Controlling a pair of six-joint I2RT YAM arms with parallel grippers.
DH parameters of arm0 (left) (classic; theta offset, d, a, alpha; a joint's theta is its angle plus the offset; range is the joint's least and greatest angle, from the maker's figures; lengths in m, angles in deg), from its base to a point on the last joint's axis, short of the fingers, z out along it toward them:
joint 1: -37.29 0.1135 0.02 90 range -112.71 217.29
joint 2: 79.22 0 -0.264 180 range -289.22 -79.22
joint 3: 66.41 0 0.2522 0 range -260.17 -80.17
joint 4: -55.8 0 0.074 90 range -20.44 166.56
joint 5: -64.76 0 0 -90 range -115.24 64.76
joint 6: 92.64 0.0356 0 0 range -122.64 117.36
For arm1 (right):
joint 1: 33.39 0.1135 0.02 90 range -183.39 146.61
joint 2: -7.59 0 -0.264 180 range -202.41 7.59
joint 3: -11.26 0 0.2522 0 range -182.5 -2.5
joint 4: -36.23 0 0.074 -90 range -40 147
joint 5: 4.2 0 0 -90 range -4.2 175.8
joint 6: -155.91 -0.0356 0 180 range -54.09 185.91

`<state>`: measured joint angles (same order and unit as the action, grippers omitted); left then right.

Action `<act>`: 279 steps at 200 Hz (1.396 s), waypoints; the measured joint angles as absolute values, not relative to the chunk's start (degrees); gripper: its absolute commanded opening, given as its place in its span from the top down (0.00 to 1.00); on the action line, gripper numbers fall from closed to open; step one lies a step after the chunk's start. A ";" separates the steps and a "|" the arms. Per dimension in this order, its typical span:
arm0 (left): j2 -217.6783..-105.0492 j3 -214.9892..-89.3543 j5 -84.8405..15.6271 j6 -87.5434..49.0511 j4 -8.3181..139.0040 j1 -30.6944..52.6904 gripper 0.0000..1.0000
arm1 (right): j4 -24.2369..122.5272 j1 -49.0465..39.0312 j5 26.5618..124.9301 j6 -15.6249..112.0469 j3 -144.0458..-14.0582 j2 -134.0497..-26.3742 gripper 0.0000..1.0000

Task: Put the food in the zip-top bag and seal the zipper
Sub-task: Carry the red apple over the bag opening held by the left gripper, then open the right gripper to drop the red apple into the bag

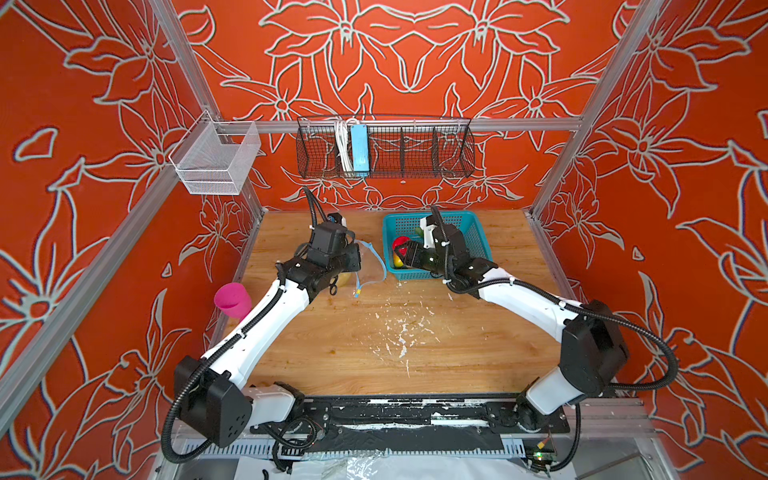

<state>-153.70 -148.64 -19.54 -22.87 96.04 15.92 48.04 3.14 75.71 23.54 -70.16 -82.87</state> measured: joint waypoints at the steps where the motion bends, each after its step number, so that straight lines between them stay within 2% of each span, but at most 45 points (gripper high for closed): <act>1: -153.70 -148.64 -19.56 -22.87 96.04 15.92 1.00 | 48.04 3.19 75.73 23.54 -70.14 -82.82 0.55; 145: -153.70 -148.64 -19.80 -23.07 96.04 15.92 1.00 | 47.97 11.60 77.90 26.05 -69.92 -81.79 0.55; 279: -153.68 -148.64 -20.04 -23.13 96.06 15.92 1.00 | 46.51 14.84 76.85 25.38 -79.32 -96.15 0.55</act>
<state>-153.68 -148.64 -20.04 -23.13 96.06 15.92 46.51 14.84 76.85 25.38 -79.32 -96.15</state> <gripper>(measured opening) 0.049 0.569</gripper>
